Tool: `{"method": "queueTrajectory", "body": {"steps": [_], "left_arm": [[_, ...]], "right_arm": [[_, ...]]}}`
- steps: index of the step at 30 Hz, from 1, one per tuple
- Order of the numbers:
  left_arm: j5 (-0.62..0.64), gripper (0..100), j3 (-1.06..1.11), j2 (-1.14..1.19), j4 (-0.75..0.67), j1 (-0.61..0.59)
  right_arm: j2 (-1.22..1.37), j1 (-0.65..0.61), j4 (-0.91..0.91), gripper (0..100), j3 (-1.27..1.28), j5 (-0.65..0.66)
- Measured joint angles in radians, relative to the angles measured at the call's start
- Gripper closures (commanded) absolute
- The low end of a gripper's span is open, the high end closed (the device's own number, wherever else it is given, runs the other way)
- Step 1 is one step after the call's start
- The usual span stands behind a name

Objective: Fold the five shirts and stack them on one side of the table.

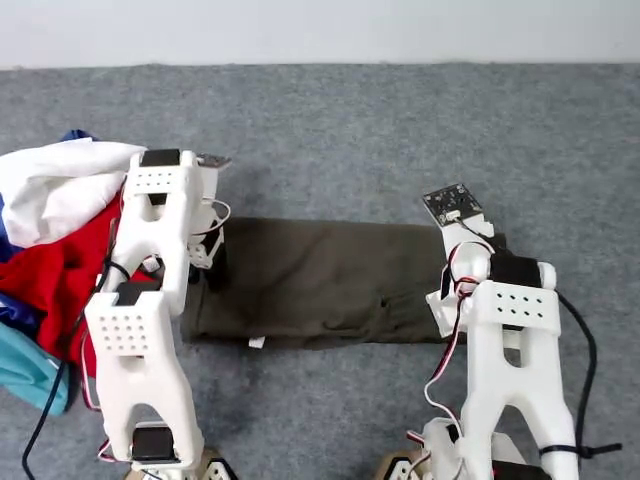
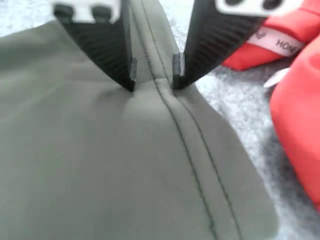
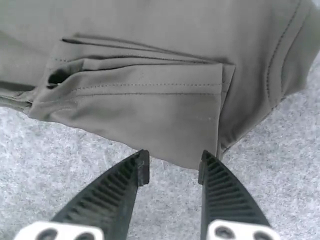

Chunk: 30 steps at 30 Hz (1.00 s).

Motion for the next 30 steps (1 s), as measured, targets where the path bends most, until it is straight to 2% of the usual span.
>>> {"method": "queueTrajectory", "body": {"steps": [23, 30], "left_arm": [[0.003, 86, 0.028, -0.084, -0.002, -0.02], [-0.026, 86, 0.011, 0.017, -0.002, -0.021]], "right_arm": [[0.0, 0.0, 0.0, 82.6, 0.0, 0.0], [0.0, 0.0, 0.0, 82.6, 0.0, 0.0]]}}
